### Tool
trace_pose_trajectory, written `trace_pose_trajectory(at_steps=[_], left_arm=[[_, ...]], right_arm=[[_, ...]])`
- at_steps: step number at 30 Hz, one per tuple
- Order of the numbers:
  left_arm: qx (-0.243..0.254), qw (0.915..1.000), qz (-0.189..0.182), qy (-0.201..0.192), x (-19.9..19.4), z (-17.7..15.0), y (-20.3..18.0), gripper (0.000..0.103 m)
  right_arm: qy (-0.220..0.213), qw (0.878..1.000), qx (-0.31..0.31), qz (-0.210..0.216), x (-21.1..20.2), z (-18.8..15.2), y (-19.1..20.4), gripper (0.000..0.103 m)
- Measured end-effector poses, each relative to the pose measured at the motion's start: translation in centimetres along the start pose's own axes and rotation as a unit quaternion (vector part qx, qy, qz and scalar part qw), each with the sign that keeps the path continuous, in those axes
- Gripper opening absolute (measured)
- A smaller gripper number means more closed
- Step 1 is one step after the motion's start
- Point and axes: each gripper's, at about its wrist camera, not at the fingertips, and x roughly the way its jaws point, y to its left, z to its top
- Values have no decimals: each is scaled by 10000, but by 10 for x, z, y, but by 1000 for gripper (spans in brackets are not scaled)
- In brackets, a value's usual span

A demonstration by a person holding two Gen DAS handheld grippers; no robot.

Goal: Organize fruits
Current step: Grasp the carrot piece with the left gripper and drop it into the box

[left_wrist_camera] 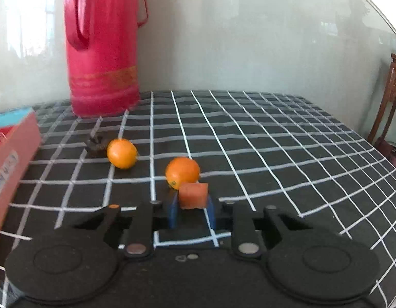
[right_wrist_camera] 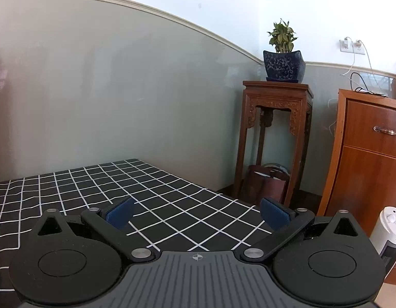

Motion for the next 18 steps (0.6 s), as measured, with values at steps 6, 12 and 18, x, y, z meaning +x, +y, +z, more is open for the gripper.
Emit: trace_pose_trajectory(at_steps=[6,12,18], left_arm=[[127,9964,602,-579,-32,9,21,14],[-191,9874,1373,-761,-58,17,78,14],[-775,9694,2280,-475,-69,19,151,14]], right_arm=[[-14,9999,-56,131,-8,-1,11,103],[-47,9991,-165,378,-21,-3,32,103],[-105,9965,-347,747,-38,-7,64,103]])
